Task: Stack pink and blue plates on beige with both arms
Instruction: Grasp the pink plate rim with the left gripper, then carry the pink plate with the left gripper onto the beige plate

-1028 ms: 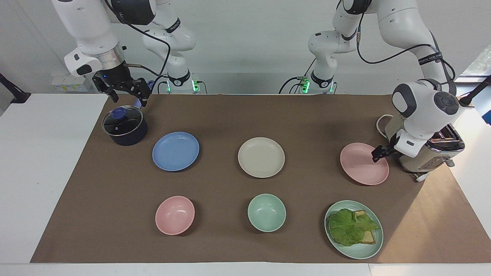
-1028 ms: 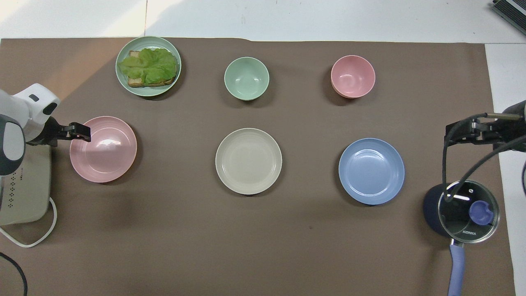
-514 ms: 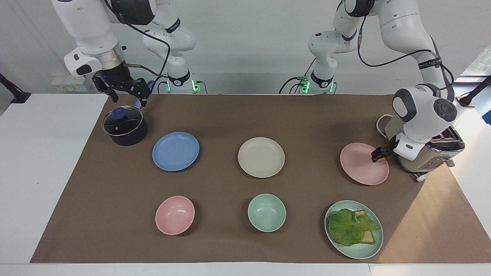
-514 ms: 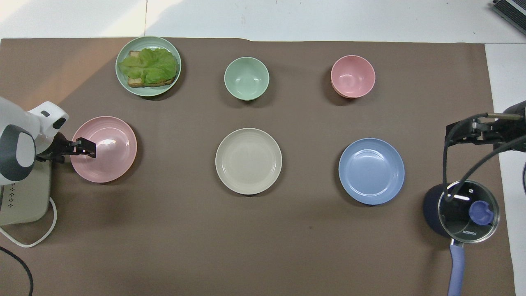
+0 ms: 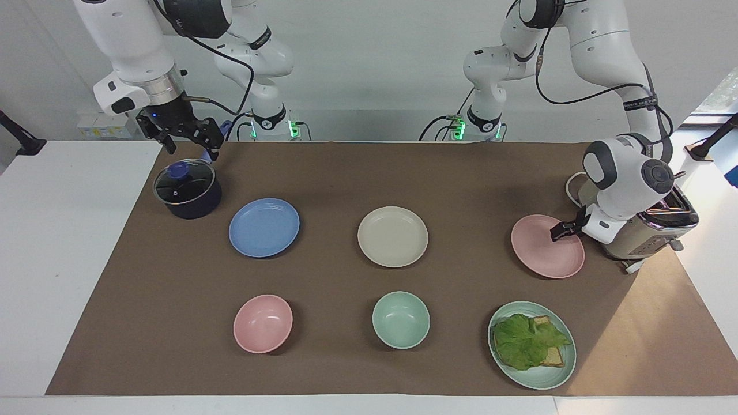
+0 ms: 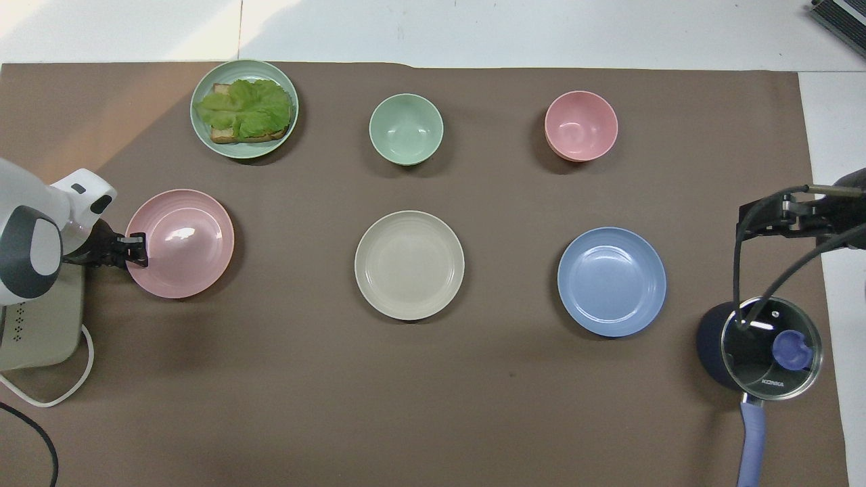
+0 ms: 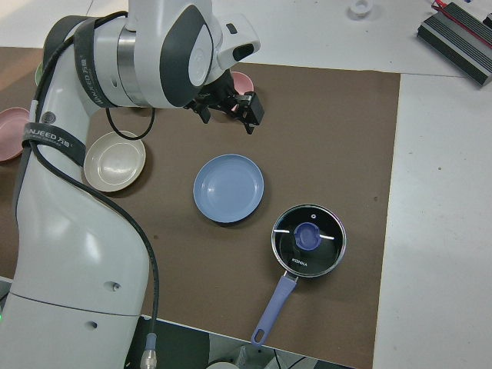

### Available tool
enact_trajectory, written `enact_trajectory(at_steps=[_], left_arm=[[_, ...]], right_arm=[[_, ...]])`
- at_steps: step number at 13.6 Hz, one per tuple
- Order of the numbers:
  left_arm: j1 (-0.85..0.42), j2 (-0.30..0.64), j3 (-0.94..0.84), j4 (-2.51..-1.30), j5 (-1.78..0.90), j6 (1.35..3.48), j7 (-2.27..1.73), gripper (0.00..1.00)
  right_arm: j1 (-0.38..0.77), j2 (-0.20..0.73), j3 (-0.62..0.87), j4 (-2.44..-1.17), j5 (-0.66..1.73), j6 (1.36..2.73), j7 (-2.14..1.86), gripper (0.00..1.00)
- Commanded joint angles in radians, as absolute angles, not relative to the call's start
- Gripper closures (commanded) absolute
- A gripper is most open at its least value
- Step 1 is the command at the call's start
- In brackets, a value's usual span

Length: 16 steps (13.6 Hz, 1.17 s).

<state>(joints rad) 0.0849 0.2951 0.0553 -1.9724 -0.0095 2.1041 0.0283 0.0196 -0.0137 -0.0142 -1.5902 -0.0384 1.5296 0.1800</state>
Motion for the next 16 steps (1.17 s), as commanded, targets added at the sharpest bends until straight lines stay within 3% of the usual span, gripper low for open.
enact_trajectory(at_steps=[1, 12, 16], left_arm=[[0.081, 0.287, 0.052, -1.971, 0.005, 2.071, 0.012, 1.00], [0.046, 0.258, 0.017, -1.726, -0.136, 1.692, -0.033, 1.00], [0.046, 0.253, -0.159, -1.644, -0.140, 1.605, -0.350, 1.00]], right_arm=[[0.008, -0.035, -0.015, -1.615, -0.018, 1.540, 0.147, 0.00], [0.006, -0.037, -0.015, -1.615, -0.018, 1.540, 0.147, 0.00], [0.006, -0.037, -0.015, -1.617, -0.018, 1.540, 0.146, 0.00]])
